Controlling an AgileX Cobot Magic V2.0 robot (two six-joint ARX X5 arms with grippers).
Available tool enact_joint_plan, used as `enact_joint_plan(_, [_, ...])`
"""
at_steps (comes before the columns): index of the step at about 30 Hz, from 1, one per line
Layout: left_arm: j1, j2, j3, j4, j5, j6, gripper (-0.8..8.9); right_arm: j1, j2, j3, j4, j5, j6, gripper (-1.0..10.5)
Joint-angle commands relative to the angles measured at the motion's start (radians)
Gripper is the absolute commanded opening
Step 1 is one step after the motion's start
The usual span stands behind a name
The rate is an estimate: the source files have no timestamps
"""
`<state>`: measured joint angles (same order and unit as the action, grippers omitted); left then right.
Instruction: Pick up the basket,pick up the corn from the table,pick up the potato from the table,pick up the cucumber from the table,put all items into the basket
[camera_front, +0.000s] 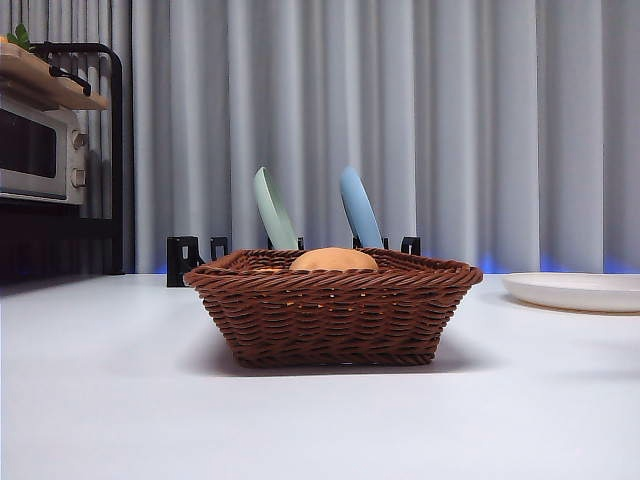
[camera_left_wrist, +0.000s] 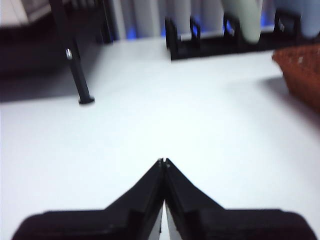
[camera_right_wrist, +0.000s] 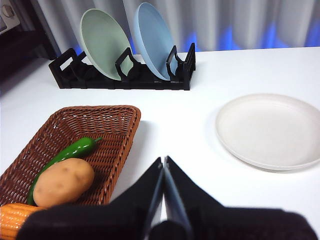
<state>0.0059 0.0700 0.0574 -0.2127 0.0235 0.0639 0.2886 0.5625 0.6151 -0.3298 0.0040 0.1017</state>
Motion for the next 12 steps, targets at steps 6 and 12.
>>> enact_joint_plan(6, [0.003,-0.056,-0.035,-0.025,0.011,0.008,-0.03,0.002,0.0,-0.005,0.002,0.003,0.012,0.0])
enact_joint_plan(12, [0.003,-0.058,-0.035,-0.023,0.006,0.008,-0.03,0.002,0.0,-0.005,-0.001,0.003,0.012,0.0])
